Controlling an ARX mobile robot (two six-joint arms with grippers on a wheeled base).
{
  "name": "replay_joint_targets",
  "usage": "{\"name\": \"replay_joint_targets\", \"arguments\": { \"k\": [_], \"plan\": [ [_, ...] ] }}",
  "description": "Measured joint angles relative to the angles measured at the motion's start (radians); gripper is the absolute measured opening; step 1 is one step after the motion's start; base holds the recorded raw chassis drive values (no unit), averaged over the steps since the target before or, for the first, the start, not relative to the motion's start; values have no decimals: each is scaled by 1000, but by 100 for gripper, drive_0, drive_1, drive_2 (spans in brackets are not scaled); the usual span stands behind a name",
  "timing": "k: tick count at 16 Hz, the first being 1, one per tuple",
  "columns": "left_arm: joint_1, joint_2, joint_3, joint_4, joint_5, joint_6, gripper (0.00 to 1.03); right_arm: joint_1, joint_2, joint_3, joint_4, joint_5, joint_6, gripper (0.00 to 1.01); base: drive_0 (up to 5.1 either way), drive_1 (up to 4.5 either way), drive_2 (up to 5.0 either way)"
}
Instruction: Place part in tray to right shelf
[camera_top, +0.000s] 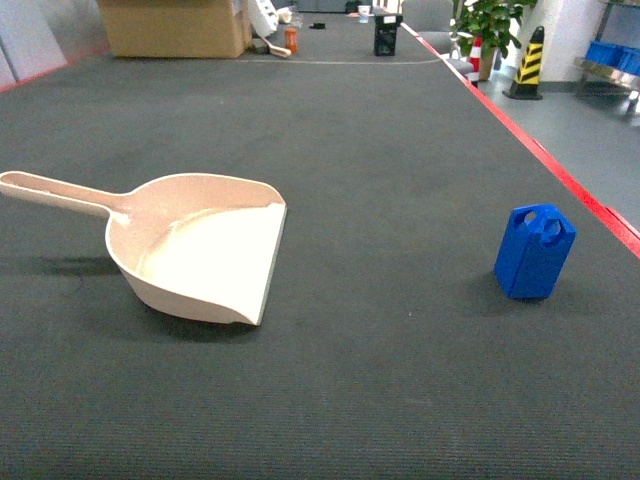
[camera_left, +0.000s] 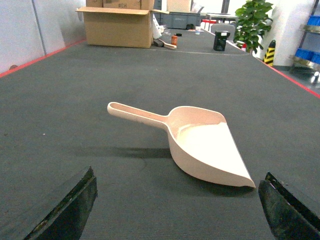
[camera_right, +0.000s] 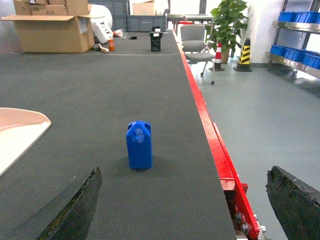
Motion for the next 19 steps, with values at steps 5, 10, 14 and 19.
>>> {"name": "replay_joint_targets", "arguments": {
  "k": [5,10,14,19],
  "plan": [
    [0,0,0,0,0,0,98,0,0,0,0,0,0,98,0,0,0],
    [0,0,0,0,0,0,98,0,0,0,0,0,0,98,0,0,0],
    [0,0,0,0,0,0,98,0,0,0,0,0,0,98,0,0,0],
    [-90,171,64,-111,-227,-67,98,0,0,0,-1,0,0,98,0,0,0]
  ]
}}
